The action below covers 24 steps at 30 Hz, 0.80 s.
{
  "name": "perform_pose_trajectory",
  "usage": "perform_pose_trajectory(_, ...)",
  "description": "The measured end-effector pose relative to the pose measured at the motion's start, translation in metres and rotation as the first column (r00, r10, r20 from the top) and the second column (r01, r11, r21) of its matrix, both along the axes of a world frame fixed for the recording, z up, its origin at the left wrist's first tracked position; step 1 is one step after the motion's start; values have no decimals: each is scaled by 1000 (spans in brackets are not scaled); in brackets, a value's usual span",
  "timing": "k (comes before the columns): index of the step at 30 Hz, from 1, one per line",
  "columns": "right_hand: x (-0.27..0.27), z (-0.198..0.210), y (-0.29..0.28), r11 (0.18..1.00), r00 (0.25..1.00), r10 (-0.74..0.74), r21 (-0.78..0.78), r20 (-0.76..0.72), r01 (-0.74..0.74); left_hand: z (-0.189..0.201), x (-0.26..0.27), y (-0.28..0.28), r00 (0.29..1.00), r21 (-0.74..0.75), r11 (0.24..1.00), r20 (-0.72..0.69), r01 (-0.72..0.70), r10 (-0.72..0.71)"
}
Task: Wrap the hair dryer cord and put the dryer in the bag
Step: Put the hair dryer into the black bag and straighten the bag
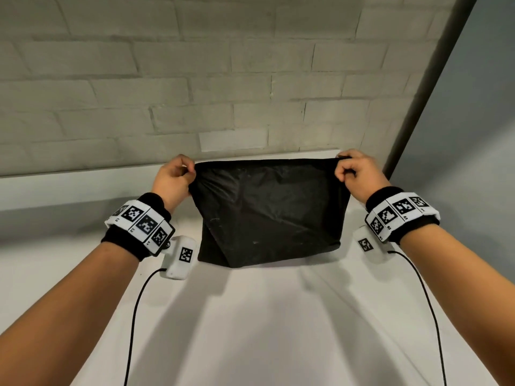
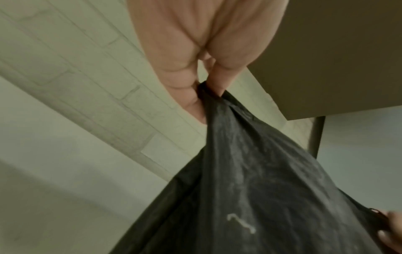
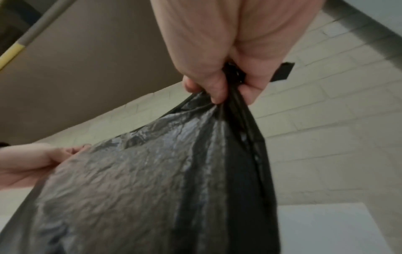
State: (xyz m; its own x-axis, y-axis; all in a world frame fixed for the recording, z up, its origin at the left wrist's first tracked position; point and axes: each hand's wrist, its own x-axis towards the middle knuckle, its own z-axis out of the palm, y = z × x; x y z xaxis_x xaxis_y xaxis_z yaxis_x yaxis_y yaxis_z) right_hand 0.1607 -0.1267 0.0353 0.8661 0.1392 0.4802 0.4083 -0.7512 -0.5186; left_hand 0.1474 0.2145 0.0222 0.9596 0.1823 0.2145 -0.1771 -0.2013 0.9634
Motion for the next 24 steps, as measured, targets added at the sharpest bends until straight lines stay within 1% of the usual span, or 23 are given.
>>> perform_pose_trajectory(2, 14, 5, 1, 986, 995, -103, -136, -9, 101, -4, 3, 2, 1000, 82, 997, -4, 0, 0)
perform_pose_trajectory(4, 28, 6, 2, 953, 988, -152, -268, -14, 142, -5, 8, 5, 1000, 169, 985, -9, -15, 17)
perform_pose_trajectory(5, 33, 6, 3, 940, 987, -158, -308, -14, 146, -5, 11, 7, 1000, 203, 979, -17, -22, 26)
perform_pose_trajectory(10, 56, 6, 9, 908, 989, -145, -398, -4, 131, -6, 30, 11, 999, 288, 957, -36, -15, 27)
perform_pose_trajectory(11, 62, 6, 10, 905, 992, -130, -410, -8, 115, -7, 35, 12, 999, 337, 942, -41, -7, 22)
perform_pose_trajectory(13, 74, 3, 10, 903, 993, -117, -418, -23, 97, -12, 45, 15, 997, 471, 881, -74, 39, -4)
perform_pose_trajectory(15, 86, -1, 10, 904, 988, -135, -419, -79, 90, -19, 54, 18, 994, 553, 829, -108, 85, -30)
perform_pose_trajectory(16, 93, -1, 11, 909, 980, -157, -406, -124, 95, -22, 60, 19, 993, 561, 823, -114, 95, -37)
perform_pose_trajectory(20, 116, -8, 15, 873, 943, -204, -485, -262, 54, -30, 81, 19, 990, 561, 822, -139, 99, -24)
perform_pose_trajectory(22, 127, -14, 17, 870, 945, -183, -492, -272, 27, -35, 93, 19, 989, 577, 811, -149, 96, -11)
perform_pose_trajectory(24, 140, -22, 18, 863, 948, -152, -504, -279, -9, -42, 104, 19, 986, 565, 818, -164, 109, -18)
